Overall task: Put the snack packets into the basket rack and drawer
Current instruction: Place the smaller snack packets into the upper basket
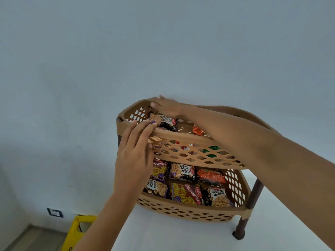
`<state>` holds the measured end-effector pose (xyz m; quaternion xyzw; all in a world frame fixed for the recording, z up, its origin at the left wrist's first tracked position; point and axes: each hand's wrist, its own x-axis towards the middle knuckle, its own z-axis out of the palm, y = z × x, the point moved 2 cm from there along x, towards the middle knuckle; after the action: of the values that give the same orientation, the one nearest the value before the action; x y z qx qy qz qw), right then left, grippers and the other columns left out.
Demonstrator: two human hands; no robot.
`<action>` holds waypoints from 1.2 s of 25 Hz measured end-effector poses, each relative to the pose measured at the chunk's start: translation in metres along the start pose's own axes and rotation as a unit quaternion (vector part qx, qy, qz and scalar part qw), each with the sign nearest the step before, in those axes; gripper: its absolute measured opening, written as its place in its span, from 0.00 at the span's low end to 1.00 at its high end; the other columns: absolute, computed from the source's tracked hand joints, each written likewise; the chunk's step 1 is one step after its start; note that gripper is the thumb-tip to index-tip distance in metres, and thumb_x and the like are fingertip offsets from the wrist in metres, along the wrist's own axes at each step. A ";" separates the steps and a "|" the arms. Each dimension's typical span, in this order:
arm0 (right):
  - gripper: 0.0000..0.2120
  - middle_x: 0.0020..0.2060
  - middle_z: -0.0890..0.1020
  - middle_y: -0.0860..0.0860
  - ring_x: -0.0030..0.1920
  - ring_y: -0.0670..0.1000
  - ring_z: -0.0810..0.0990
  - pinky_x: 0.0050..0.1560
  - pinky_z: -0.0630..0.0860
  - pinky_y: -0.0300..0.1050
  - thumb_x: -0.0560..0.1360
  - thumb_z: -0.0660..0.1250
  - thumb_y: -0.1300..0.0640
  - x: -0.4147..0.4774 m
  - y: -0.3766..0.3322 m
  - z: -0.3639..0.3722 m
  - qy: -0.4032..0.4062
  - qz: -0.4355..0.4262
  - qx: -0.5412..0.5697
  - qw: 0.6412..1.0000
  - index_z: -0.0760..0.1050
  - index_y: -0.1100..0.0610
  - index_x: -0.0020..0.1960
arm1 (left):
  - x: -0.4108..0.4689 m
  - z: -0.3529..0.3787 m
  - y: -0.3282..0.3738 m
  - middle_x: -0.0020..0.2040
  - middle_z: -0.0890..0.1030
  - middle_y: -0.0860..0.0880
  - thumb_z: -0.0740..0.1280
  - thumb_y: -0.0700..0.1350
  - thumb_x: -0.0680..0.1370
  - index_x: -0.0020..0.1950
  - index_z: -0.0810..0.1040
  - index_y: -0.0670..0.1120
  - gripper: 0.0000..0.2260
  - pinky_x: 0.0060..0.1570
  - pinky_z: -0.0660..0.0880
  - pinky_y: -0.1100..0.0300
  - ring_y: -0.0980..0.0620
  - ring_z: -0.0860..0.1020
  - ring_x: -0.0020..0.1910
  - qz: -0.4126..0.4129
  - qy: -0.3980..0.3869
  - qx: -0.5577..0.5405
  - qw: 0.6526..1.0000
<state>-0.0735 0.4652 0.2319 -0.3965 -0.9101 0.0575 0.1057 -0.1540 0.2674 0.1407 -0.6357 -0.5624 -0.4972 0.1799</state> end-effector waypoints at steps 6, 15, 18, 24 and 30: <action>0.12 0.53 0.82 0.52 0.56 0.50 0.78 0.59 0.73 0.47 0.80 0.58 0.56 -0.063 -0.030 -0.062 0.295 -0.084 0.077 0.949 0.77 0.59 0.57 | 0.000 -0.003 0.001 0.70 0.68 0.51 0.61 0.38 0.77 0.71 0.65 0.50 0.22 0.72 0.55 0.60 0.54 0.57 0.74 0.004 -0.007 0.004 1.000; 0.08 0.47 0.81 0.48 0.51 0.47 0.76 0.52 0.67 0.35 0.77 0.63 0.59 -0.266 -0.031 -0.040 0.392 -0.073 -0.011 0.917 0.80 0.55 0.51 | -0.011 -0.011 0.041 0.74 0.64 0.49 0.59 0.43 0.79 0.72 0.64 0.47 0.20 0.73 0.53 0.56 0.52 0.53 0.76 -0.078 -0.014 -0.085 0.993; 0.07 0.48 0.80 0.47 0.51 0.44 0.75 0.51 0.66 0.28 0.76 0.63 0.60 -0.333 -0.019 -0.015 0.377 -0.036 -0.024 0.925 0.79 0.55 0.52 | -0.045 -0.007 0.083 0.75 0.62 0.52 0.58 0.45 0.80 0.73 0.62 0.49 0.21 0.72 0.53 0.57 0.54 0.52 0.76 -0.080 -0.031 -0.126 0.988; 0.10 0.51 0.80 0.48 0.53 0.48 0.77 0.51 0.75 0.40 0.76 0.65 0.62 -0.457 0.024 0.054 0.334 0.173 -0.016 0.927 0.78 0.53 0.55 | -0.143 0.021 0.161 0.70 0.69 0.53 0.59 0.43 0.80 0.69 0.69 0.48 0.17 0.68 0.53 0.73 0.57 0.61 0.72 -0.042 -0.178 -0.208 0.961; 0.23 0.65 0.69 0.54 0.63 0.60 0.68 0.61 0.67 0.56 0.76 0.64 0.50 -0.565 0.069 0.126 0.090 0.576 0.020 0.812 0.63 0.45 0.69 | -0.210 0.075 0.233 0.70 0.67 0.56 0.60 0.48 0.79 0.66 0.70 0.53 0.15 0.61 0.64 0.68 0.58 0.66 0.68 0.026 -0.378 -0.233 0.896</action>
<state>0.3202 0.0948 0.0136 -0.8492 -0.5004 0.0905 0.1424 0.1135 0.1435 0.0099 -0.8139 -0.4391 -0.3316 -0.1864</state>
